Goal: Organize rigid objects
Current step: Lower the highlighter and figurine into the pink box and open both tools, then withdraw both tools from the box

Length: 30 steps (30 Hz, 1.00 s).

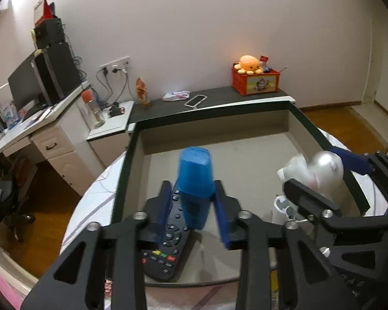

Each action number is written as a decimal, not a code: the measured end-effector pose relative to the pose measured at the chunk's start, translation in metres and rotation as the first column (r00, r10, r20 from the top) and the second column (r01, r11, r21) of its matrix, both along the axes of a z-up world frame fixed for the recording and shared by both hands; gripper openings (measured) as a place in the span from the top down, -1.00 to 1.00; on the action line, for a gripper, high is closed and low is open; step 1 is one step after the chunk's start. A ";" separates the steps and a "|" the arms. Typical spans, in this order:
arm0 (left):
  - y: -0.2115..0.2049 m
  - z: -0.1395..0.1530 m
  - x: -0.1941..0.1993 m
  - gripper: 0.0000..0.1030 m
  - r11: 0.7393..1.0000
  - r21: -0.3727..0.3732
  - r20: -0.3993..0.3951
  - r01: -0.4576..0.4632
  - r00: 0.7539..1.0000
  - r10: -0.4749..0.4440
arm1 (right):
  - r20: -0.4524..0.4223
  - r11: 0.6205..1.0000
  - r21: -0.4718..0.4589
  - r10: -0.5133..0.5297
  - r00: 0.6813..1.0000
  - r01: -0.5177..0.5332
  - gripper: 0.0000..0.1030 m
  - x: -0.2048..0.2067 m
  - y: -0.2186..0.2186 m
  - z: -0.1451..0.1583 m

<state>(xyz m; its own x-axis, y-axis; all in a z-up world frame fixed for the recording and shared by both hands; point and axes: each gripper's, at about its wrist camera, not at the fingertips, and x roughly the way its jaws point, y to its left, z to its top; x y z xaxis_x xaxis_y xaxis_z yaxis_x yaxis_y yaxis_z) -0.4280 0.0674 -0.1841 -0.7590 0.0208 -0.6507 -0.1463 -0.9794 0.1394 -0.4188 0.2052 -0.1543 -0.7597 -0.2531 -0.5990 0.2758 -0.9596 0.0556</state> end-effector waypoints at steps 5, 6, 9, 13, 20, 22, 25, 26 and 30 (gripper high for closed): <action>-0.016 0.020 0.021 -0.70 0.998 0.021 -0.097 -0.062 0.993 0.064 | -0.038 1.000 -0.007 -0.015 0.999 0.014 -0.60 0.013 0.004 0.015; -0.019 0.027 0.029 -0.75 0.997 0.027 -0.121 -0.074 0.990 0.077 | -0.056 1.000 -0.013 -0.015 0.998 0.015 -0.62 0.020 0.005 0.021; -0.028 0.045 0.055 -0.93 0.995 0.038 -0.203 -0.095 0.974 0.101 | -0.122 1.000 -0.009 -0.025 0.992 0.025 -0.78 0.041 0.006 0.039; -0.041 0.071 0.103 -1.00 0.994 0.074 -0.307 -0.083 0.946 0.102 | -0.226 0.999 -0.033 -0.023 0.974 0.016 -1.00 0.080 0.008 0.067; -0.056 0.097 0.178 -1.00 0.993 0.093 -0.373 -0.066 0.923 0.096 | -0.343 0.999 -0.037 -0.007 0.939 -0.006 -1.00 0.153 0.001 0.099; -0.057 0.101 0.197 -1.00 0.994 0.096 -0.382 -0.055 0.920 0.088 | -0.362 0.999 -0.040 0.004 0.932 -0.020 -1.00 0.176 -0.001 0.106; -0.058 0.107 0.227 -1.00 0.994 0.101 -0.411 -0.047 0.908 0.084 | -0.398 1.000 -0.015 0.013 0.917 -0.021 -1.00 0.206 -0.010 0.112; -0.057 0.107 0.235 -1.00 0.995 0.095 -0.414 -0.038 0.907 0.074 | -0.410 1.000 -0.009 0.015 0.912 -0.021 -1.00 0.216 -0.010 0.114; -0.061 0.110 0.260 -1.00 0.996 0.075 -0.423 -0.047 0.903 0.074 | -0.426 1.000 0.014 0.016 0.904 -0.011 -1.00 0.246 -0.013 0.118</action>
<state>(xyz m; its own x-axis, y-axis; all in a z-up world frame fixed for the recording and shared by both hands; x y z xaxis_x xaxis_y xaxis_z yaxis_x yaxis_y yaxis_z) -0.1679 0.0066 -0.0743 -0.9643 -0.0044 -0.2647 -0.0268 -0.9931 0.1143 -0.1729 0.1927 -0.0364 -0.9396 -0.2608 -0.2214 0.2842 -0.9554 -0.0806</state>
